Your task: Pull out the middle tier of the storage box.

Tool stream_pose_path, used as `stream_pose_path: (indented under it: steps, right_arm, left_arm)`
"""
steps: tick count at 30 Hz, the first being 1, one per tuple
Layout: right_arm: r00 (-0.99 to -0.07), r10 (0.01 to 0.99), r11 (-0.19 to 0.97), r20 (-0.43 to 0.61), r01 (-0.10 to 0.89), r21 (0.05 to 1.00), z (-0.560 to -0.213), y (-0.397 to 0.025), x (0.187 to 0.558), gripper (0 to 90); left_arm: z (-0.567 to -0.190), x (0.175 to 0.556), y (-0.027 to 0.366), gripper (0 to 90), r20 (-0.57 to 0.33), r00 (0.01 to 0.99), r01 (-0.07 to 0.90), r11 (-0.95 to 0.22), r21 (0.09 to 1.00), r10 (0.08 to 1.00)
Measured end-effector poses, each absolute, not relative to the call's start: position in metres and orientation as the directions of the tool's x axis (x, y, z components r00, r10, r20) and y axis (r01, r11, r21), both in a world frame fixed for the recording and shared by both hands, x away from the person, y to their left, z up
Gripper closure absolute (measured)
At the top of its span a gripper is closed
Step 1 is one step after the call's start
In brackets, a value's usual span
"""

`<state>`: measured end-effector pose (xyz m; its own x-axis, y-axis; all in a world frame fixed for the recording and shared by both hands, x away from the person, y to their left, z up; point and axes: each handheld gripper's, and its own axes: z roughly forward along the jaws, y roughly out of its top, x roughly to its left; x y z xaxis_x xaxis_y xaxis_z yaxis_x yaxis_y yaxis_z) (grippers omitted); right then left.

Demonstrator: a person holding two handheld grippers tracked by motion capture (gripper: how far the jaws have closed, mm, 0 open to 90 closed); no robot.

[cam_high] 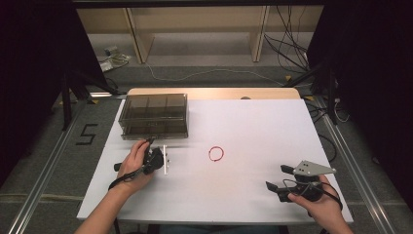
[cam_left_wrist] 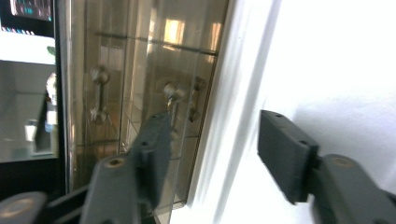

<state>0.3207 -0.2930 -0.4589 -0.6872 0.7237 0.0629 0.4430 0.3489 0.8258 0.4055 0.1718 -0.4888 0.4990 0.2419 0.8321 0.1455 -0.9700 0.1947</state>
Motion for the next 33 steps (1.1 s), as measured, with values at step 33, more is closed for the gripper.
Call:
stream_pose_path:
  steps: [33]
  right_arm:
    - [-0.689,0.721,0.353,0.073,0.456,0.817,-0.462,-0.291,0.322,16.2]
  left_arm:
    - [-0.43,0.458,0.219,44.1,0.567,0.745,0.255,-0.935,0.246,0.352]
